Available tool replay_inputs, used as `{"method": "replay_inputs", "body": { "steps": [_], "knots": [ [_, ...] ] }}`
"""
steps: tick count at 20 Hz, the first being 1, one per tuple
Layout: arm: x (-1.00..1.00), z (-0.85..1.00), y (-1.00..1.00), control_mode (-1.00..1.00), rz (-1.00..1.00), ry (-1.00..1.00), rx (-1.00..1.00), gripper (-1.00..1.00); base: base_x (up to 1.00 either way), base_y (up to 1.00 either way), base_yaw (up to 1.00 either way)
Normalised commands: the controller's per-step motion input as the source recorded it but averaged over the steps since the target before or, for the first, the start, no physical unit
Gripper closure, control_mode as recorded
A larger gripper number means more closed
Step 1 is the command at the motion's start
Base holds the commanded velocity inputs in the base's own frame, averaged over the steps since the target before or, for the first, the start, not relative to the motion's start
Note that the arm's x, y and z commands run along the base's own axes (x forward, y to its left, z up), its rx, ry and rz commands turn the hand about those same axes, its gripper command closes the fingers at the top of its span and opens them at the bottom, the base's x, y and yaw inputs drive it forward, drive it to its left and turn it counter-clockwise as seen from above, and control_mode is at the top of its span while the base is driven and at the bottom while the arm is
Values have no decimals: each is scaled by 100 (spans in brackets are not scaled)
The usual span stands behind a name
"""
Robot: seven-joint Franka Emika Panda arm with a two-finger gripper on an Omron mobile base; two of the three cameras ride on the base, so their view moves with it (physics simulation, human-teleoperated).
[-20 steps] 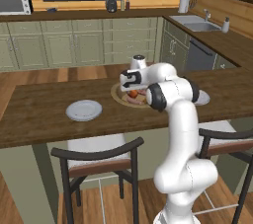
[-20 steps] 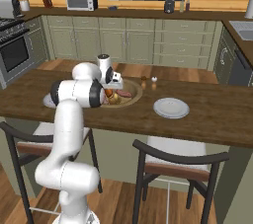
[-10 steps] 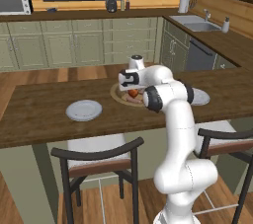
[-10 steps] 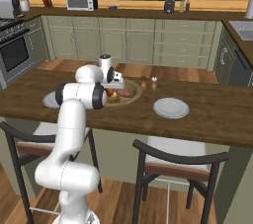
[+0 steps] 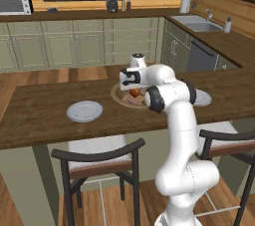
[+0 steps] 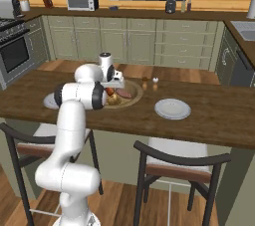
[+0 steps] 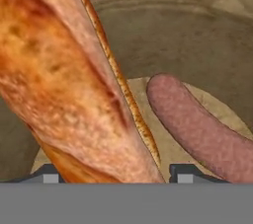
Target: Place one bun and one sausage from the bowl on each plate.
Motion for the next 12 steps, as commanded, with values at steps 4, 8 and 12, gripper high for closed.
{"method": "replay_inputs", "body": {
  "steps": [4, 8, 12],
  "knots": [
    [-100, 92, 8, -100, 0, 7, 0, 100, 0, 0, 0],
    [-100, 81, 28, -100, 0, 12, 0, 100, 0, 0, 0],
    [-100, 51, 93, -100, 0, 15, 0, 100, 0, 0, 0]
  ]
}}
